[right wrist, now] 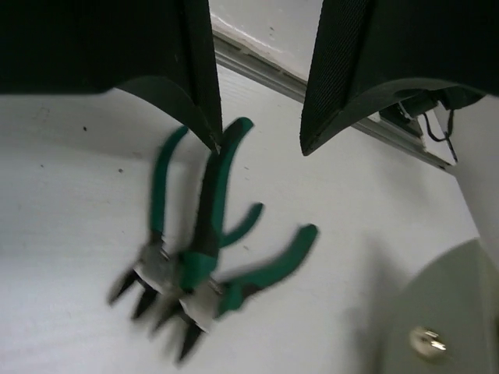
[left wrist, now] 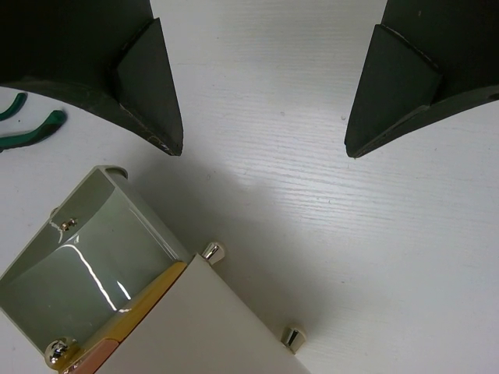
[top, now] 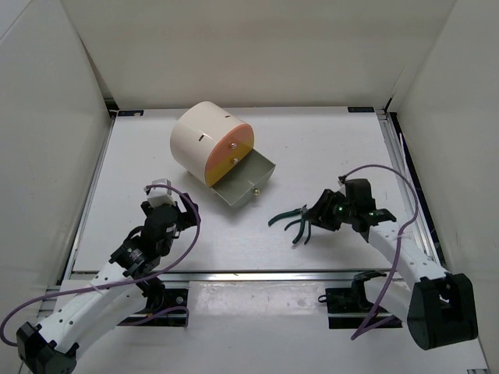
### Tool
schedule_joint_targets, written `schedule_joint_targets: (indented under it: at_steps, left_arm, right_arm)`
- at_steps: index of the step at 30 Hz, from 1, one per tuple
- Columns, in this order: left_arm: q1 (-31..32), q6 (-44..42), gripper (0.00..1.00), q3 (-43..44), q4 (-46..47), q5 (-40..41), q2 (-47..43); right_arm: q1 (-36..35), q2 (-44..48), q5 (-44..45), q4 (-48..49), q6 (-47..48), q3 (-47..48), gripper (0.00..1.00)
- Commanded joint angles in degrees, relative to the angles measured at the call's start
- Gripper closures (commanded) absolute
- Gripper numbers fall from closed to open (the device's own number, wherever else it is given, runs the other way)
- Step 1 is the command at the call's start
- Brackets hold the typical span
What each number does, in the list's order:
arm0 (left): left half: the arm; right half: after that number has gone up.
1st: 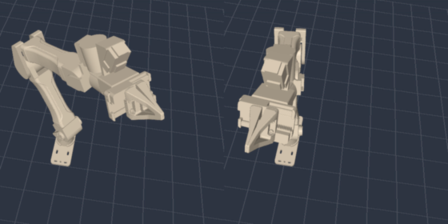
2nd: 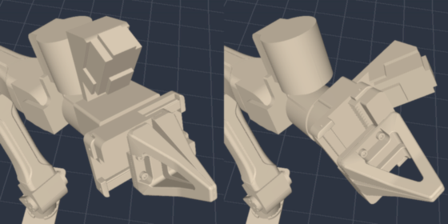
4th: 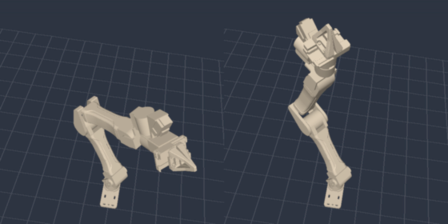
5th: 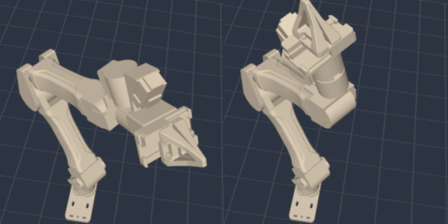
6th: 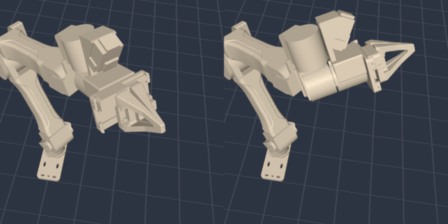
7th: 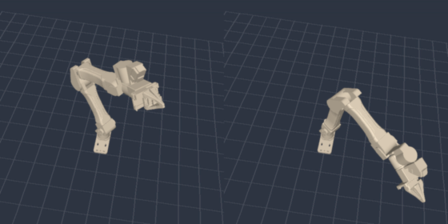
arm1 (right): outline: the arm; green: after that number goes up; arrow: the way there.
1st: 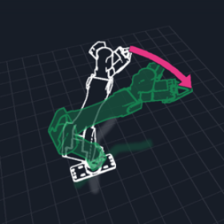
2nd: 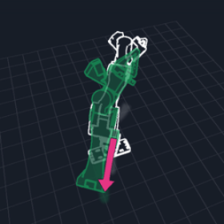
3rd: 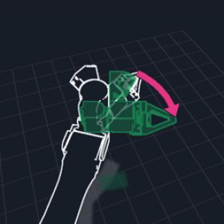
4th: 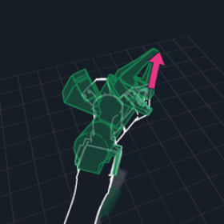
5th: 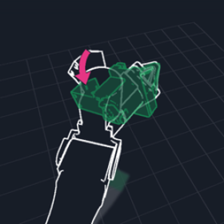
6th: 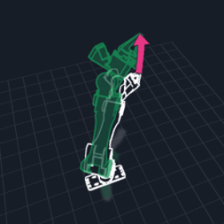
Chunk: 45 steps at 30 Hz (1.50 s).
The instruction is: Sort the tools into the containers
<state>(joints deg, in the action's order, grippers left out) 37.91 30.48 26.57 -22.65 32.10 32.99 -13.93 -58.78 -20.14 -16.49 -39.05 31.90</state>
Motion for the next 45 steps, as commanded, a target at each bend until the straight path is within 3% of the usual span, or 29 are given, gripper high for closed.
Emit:
schedule_joint_targets:
  at_steps: [1,14,21,28,30,37,40,45]
  left_arm:
    - [-0.3,0.1,0.04,-0.6,0.2,0.0,-0.3]
    - [-0.3,0.0,0.04,-0.6,0.2,0.0,-0.3]
    - [-0.3,0.1,0.04,-0.4,0.2,0.0,-0.3]
    - [-0.3,0.0,0.04,-0.4,0.2,-0.1,-0.1]
    - [-0.3,-0.1,0.04,-0.4,0.3,0.1,0.1]
    - [-0.2,0.0,0.04,2.1,-0.5,0.2,0.5]
    - [-0.4,0.9,0.04,3.8,-0.9,0.0,-0.3]
    - [-0.3,2.3,0.04,6.4,0.3,-1.0,0.4]
  right_arm:
    - [0.2,-1.7,-2.4,5.2,-1.0,-3.8,0.51]
    - [-0.1,-11.2,-6.3,19.0,-4.0,-9.3,0.49]
    - [-0.6,-17.1,-8.0,22.9,-5.4,-8.8,0.55]
    - [-1.0,-14.9,-6.4,25.3,-6.5,-9.3,0.97]
    - [-2.2,-10.2,-3.8,22.9,-6.3,-8.7,1.00]
    - [-6.3,2.2,7.1,13.2,-5.8,1.6,1.00]
    - [-8.6,1.3,9.9,11.9,-5.8,7.3,1.00]
    - [-15.2,-8.7,16.2,9.8,-5.4,18.3,1.00]
